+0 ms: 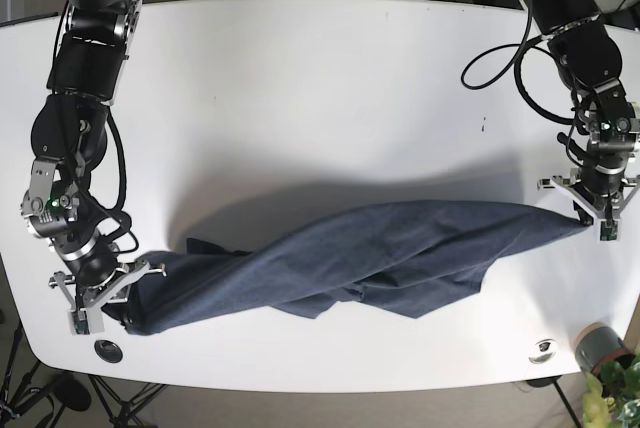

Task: Fold the T-shirt properly
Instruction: 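Hold the shirt edge taut between both grippers above the table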

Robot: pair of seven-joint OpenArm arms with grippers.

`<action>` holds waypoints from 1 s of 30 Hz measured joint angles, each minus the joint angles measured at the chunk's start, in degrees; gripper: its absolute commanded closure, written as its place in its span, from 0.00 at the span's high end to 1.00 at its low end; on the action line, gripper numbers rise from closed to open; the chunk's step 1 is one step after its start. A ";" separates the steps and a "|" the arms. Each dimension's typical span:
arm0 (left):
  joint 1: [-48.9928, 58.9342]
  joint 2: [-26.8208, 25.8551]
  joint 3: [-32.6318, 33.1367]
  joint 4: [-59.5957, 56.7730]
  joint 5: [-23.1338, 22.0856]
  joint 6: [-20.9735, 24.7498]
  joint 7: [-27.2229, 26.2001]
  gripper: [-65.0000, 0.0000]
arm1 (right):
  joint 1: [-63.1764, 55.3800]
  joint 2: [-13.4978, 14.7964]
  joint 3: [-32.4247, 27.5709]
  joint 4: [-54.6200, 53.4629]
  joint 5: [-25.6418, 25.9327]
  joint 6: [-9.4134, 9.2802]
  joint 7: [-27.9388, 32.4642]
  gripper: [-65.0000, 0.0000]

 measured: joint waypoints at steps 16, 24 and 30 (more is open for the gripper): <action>7.19 2.40 -7.85 -2.40 0.66 -5.51 -0.39 0.00 | -17.79 -2.84 3.69 9.40 0.04 0.04 0.46 0.00; 11.96 2.34 -7.80 -2.45 0.46 -5.53 -1.03 0.00 | -25.99 -5.68 6.38 9.57 0.50 0.13 0.52 0.00; 15.15 1.86 -7.78 -2.56 0.42 -5.57 -1.07 0.00 | -30.53 -6.49 7.21 9.64 -0.15 0.07 0.59 0.00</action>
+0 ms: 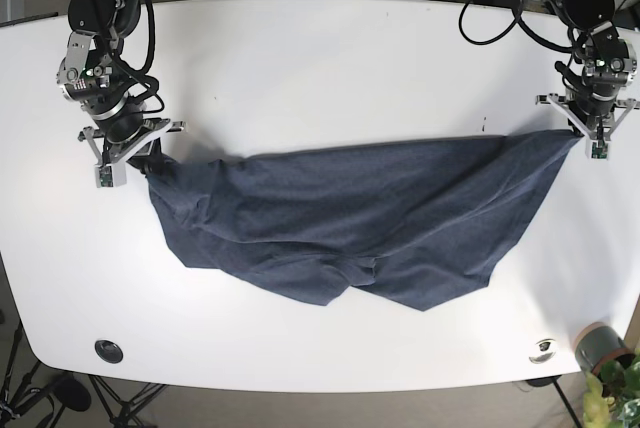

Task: Fold the T-shirt properly
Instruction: 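Hold the shirt edge taut between both grippers above the table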

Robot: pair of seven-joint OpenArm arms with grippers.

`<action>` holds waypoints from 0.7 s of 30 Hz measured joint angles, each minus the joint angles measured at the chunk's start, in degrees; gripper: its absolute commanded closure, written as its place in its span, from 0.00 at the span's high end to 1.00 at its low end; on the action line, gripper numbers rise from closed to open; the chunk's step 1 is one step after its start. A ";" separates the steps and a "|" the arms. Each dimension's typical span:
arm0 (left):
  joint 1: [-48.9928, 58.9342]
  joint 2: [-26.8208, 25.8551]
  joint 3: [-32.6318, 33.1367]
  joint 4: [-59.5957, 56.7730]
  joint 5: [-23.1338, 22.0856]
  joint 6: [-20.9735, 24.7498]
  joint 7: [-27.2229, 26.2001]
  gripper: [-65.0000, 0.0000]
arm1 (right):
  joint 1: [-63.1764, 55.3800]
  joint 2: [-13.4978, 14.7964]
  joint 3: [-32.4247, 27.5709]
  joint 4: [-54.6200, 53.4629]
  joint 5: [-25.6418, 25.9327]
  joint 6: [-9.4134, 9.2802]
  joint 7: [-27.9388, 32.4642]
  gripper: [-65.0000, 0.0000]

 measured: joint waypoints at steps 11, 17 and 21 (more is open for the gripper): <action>1.40 -4.46 -0.02 -5.46 0.02 -0.20 -3.02 0.00 | -6.32 -0.15 1.22 0.00 -0.02 0.02 0.33 0.00; 2.58 -7.04 0.13 -8.57 -0.33 -0.39 -7.50 0.00 | -8.24 0.20 3.17 -0.59 -0.39 0.00 0.57 0.00; 2.60 -8.37 0.37 -10.97 0.04 -0.24 -9.18 0.00 | -9.97 1.14 2.93 -1.53 -0.24 0.02 0.35 0.00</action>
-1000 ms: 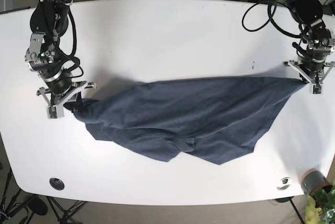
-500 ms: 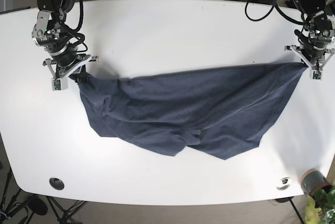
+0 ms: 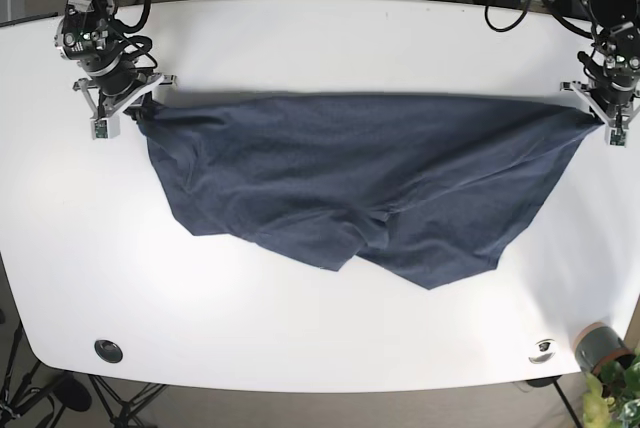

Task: Fold the T-shirt properly
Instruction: 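Hold the shirt edge taut between both grippers above the table, then swing the held shirt edge with both grippers, laying the shirt down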

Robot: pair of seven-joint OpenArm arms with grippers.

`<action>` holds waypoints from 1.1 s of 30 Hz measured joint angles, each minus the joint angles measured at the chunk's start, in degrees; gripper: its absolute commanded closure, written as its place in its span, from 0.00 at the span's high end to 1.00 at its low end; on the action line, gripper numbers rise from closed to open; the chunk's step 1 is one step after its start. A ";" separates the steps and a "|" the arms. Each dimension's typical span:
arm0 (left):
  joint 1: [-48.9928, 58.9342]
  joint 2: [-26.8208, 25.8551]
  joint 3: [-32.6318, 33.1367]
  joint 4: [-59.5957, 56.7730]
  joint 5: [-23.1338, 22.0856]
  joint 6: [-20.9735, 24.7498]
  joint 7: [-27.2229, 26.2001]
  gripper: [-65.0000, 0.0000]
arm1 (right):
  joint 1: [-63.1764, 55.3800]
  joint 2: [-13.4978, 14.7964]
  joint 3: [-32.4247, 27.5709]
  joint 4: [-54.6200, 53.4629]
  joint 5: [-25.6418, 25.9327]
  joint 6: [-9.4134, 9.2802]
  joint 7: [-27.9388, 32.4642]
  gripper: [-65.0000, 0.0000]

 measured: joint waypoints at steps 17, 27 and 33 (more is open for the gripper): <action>-0.04 -2.36 0.02 -2.82 -0.04 -0.15 -3.06 0.00 | -2.80 -1.01 1.62 -0.22 0.22 -0.02 0.02 0.31; -0.17 -0.33 -0.24 -2.82 0.02 0.57 -1.51 0.00 | -3.26 -1.31 1.33 7.65 0.24 -0.02 -0.28 0.67; -0.09 0.96 0.15 -2.86 0.09 0.24 -1.29 0.00 | 6.82 0.26 -3.82 4.55 0.02 -0.44 0.09 0.66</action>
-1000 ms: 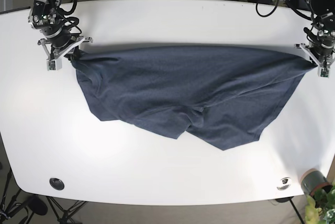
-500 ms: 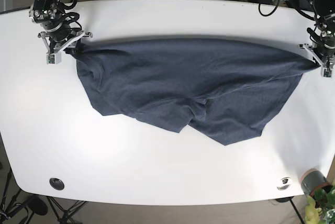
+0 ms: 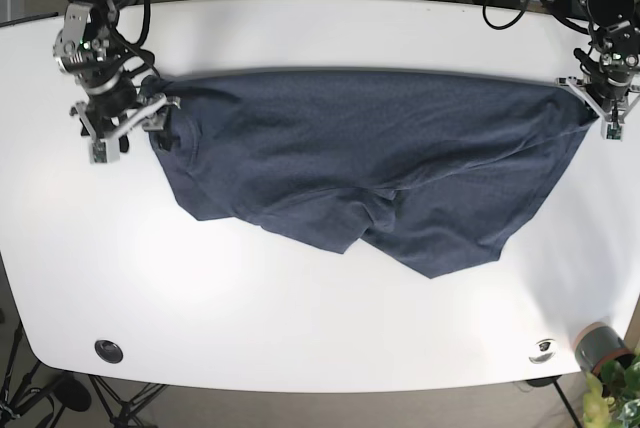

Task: Fold the T-shirt properly
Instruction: 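Swing the held shirt edge with both grippers, laying the shirt down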

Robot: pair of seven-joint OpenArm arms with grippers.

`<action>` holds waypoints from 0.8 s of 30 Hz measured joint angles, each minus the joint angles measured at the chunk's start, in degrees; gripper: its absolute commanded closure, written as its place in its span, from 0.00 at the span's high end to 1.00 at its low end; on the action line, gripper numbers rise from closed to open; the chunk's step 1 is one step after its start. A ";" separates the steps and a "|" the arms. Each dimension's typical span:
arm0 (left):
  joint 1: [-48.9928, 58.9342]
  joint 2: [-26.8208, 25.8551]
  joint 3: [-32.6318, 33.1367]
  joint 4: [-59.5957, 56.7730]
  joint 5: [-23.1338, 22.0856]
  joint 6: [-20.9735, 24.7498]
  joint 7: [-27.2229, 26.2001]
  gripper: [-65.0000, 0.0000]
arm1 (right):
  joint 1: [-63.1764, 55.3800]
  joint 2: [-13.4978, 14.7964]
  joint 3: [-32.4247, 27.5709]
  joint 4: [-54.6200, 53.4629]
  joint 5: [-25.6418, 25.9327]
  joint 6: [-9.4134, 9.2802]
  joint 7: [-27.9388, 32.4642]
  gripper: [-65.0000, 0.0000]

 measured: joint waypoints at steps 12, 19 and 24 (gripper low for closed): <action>0.00 1.38 0.00 0.09 0.07 -0.15 -0.20 0.00 | 21.57 2.71 -16.26 -19.76 -0.33 0.02 -0.48 0.66; 0.00 1.40 -0.13 0.09 0.15 0.04 -0.15 0.00 | 33.94 0.79 -22.60 -37.79 0.42 0.42 0.31 0.66; -0.04 1.40 -0.11 0.11 -0.07 -0.02 -0.22 0.00 | 39.89 -2.21 -22.62 -49.66 -0.13 0.20 0.48 0.66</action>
